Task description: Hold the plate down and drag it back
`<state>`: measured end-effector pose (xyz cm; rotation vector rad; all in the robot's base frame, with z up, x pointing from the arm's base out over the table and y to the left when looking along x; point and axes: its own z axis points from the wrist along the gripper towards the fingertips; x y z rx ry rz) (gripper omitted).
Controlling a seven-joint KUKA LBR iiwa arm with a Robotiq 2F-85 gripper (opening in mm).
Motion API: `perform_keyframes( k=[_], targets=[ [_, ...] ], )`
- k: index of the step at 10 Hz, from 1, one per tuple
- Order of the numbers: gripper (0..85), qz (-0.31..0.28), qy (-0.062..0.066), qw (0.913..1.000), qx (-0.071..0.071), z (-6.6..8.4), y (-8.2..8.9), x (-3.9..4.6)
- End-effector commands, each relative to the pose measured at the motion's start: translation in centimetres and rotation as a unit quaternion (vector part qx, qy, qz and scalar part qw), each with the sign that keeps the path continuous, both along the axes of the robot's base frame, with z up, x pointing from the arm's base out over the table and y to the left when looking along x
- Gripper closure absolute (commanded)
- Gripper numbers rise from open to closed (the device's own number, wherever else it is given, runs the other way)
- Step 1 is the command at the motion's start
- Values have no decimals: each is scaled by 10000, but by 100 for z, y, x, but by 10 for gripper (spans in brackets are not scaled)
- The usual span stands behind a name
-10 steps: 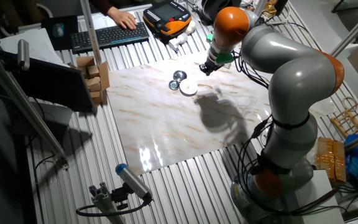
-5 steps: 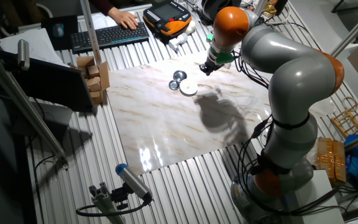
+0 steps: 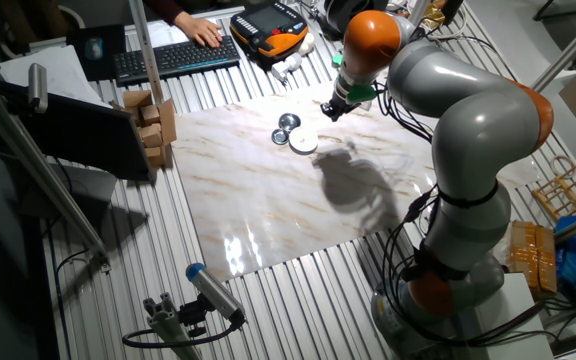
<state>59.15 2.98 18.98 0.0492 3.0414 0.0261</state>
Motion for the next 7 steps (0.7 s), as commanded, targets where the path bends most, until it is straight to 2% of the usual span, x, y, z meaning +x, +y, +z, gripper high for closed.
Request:
perform_keyframes(
  k=[1, 7],
  targets=[
    [850, 0, 0, 10000, -7, -2, -1, 0],
    [850, 0, 0, 10000, 8, -1, -8, -7]
  ],
)
